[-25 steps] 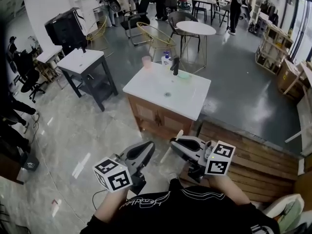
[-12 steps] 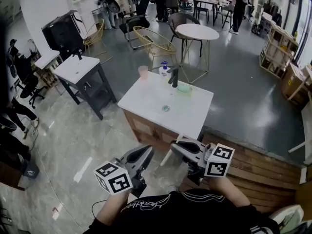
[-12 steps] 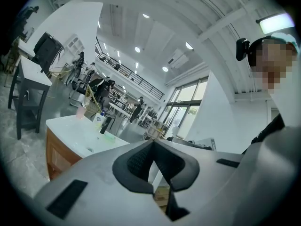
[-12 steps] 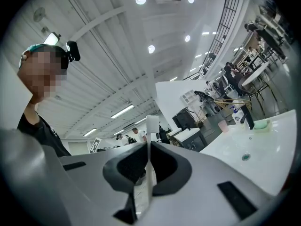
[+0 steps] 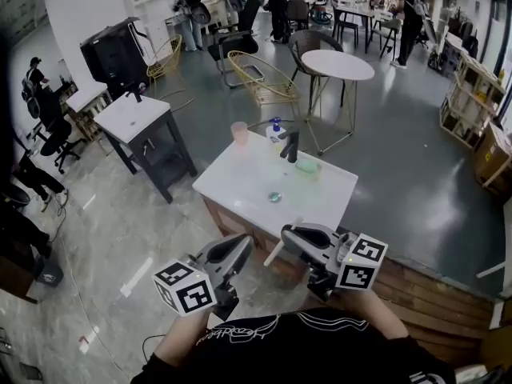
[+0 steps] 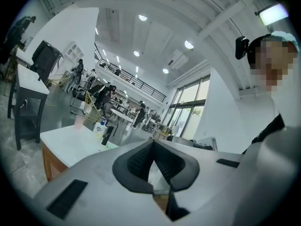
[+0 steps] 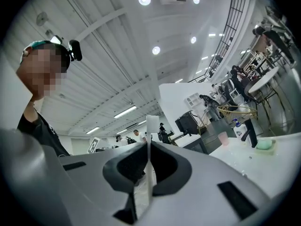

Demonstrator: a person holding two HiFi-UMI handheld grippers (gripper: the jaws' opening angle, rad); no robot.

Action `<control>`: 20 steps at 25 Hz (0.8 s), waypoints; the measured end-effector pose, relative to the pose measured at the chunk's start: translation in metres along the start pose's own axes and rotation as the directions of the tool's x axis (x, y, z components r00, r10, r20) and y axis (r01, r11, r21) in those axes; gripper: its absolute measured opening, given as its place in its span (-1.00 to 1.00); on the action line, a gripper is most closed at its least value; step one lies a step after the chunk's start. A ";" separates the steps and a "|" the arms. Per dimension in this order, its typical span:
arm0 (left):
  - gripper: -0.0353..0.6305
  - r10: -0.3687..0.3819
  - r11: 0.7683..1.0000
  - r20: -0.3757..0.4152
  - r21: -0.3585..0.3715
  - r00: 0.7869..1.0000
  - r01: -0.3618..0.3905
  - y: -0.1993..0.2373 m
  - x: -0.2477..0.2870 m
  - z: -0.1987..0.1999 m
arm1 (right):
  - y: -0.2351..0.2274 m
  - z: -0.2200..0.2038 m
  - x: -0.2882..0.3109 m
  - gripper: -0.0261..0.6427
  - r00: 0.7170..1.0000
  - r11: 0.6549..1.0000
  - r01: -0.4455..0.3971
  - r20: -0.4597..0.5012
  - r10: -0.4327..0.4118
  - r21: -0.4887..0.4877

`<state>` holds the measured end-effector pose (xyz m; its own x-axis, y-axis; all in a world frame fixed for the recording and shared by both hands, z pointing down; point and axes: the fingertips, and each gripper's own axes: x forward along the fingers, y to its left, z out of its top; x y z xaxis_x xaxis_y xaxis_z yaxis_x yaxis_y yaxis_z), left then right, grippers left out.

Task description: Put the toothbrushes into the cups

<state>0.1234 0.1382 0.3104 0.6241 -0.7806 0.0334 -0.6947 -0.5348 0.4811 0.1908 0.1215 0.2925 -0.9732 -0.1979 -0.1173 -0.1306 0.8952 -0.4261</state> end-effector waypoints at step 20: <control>-0.88 -0.022 0.999 0.027 0.027 0.999 0.021 0.045 0.024 0.026 | -0.051 0.022 0.032 -0.80 1.000 1.000 0.017 0.022 -0.016 -0.006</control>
<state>0.0983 0.0867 0.3102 0.6291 -0.7773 -0.0008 -0.6909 -0.5596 0.4577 0.1703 0.0608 0.2912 -0.9665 -0.2212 -0.1298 -0.1479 0.8941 -0.4228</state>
